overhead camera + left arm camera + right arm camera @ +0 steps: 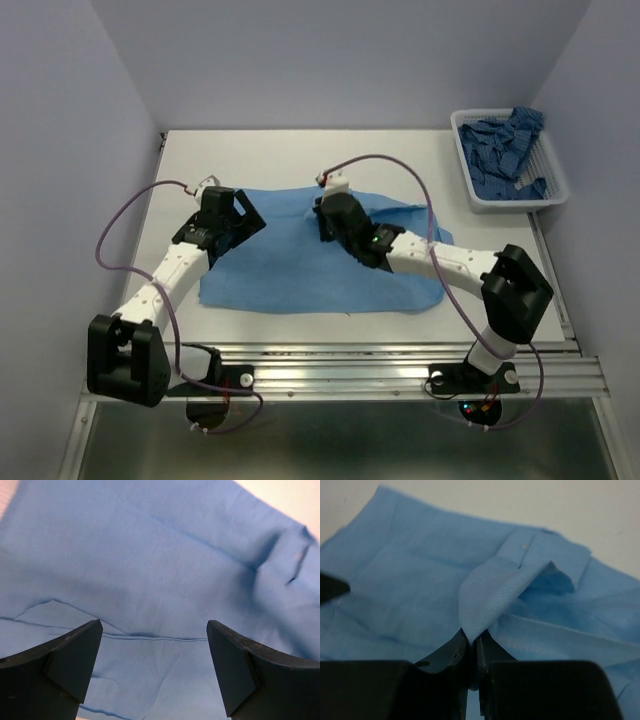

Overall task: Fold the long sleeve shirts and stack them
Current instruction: Fold the shirt

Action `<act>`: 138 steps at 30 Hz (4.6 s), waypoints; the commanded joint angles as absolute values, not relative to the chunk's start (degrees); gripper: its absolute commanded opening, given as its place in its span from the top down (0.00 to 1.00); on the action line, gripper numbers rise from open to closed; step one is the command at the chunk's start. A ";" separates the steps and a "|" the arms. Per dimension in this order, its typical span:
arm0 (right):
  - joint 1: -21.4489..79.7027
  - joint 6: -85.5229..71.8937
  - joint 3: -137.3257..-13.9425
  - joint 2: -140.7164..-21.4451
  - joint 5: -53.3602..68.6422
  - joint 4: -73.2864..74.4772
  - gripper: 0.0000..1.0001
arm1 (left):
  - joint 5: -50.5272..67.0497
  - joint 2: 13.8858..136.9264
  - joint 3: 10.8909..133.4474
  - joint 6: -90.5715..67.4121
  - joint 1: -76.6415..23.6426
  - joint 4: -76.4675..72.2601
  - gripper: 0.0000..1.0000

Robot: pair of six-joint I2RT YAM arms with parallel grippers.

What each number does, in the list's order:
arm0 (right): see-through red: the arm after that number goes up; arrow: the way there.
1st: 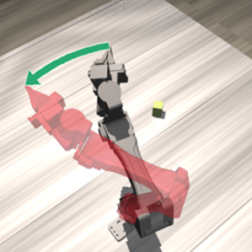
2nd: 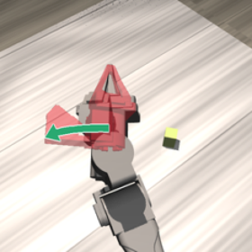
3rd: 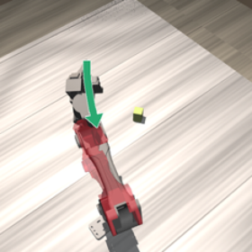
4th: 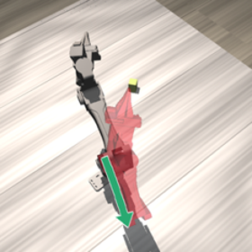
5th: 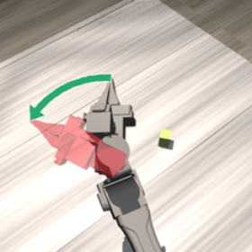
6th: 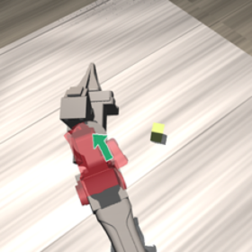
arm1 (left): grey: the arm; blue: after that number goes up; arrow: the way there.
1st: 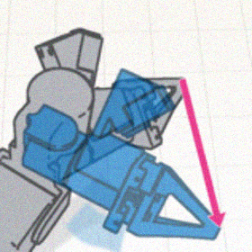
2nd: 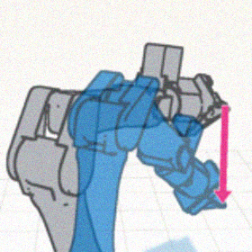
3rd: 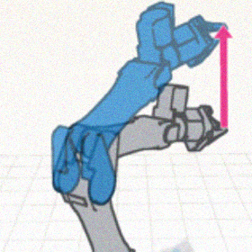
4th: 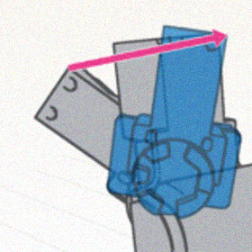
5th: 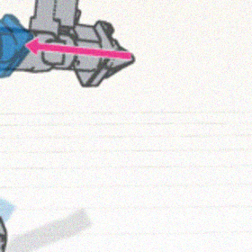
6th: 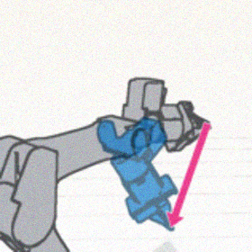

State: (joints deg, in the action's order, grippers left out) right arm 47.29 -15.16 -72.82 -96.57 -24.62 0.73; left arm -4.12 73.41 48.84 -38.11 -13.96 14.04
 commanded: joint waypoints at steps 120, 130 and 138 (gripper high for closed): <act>30.59 -21.80 -52.39 -82.71 -21.62 8.00 0.00 | -18.20 93.35 118.30 -18.20 -20.39 33.59 1.00; 31.20 -5.90 -50.28 -76.74 8.88 -1.64 0.00 | -7.83 87.72 104.86 -21.88 -20.39 25.67 0.99; 35.50 5.26 -69.13 -84.27 23.10 -0.89 0.00 | -7.82 89.91 106.35 -22.67 -20.39 27.59 0.99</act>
